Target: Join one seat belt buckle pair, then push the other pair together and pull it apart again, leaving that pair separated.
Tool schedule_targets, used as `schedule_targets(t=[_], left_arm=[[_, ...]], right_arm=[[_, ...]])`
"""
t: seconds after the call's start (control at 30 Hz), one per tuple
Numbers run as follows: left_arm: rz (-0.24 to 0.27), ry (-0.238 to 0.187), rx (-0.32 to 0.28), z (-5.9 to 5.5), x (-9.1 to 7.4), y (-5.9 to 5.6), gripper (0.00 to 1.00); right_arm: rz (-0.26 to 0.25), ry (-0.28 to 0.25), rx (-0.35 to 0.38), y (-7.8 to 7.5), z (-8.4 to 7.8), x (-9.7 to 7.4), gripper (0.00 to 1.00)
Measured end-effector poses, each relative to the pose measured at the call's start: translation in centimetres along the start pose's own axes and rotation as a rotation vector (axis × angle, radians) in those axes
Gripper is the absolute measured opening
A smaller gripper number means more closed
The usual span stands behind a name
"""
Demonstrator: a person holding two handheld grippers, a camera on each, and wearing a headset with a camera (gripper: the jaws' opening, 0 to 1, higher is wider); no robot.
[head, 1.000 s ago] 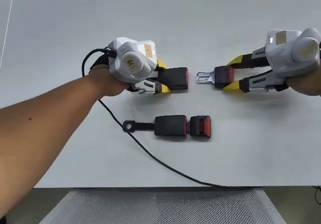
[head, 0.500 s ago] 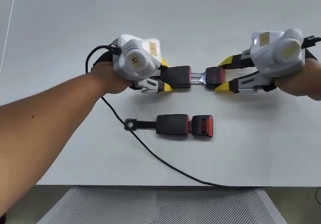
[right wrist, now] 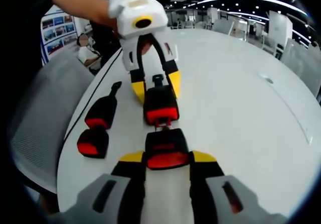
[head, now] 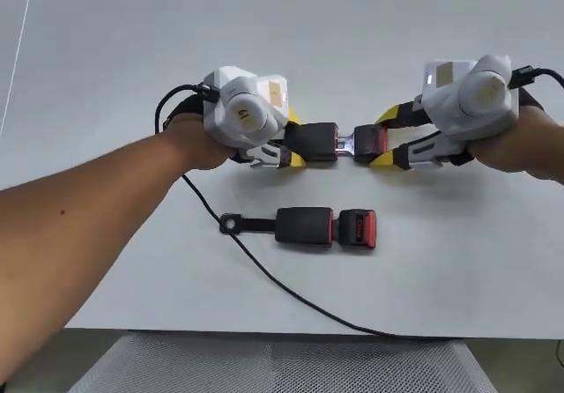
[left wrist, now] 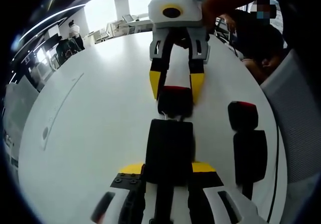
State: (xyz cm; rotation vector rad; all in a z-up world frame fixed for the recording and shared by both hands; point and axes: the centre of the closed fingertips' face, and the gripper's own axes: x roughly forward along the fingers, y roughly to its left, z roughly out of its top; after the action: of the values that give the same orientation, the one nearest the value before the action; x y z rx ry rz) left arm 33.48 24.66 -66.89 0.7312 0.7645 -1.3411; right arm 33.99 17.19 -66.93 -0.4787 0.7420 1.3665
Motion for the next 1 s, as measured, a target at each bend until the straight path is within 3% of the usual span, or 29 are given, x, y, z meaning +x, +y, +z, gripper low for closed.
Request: schedule_targets(t=[0.2,0.37,0.57,1.0], left_arm=[[-0.005,0.004,0.006,0.1,0.0,-0.1,0.33],[-0.009,0.008,0.012,0.1,0.1,-0.1,0.33],[-0.01,-0.003,0.015,0.1,0.1,0.0,0.32],[-0.019,0.003,0.029,0.2,0.1,0.2,0.32]], right_arm=[[0.0,0.003,0.007,0.2,0.2,0.2,0.32],[-0.006,-0.007,0.012,0.7,1.2,1.1,0.32],[-0.014,-0.012,0.064,0.9,1.2,0.9,0.31],[-0.029,0.022,0.057,0.9,0.9,0.7,0.31]])
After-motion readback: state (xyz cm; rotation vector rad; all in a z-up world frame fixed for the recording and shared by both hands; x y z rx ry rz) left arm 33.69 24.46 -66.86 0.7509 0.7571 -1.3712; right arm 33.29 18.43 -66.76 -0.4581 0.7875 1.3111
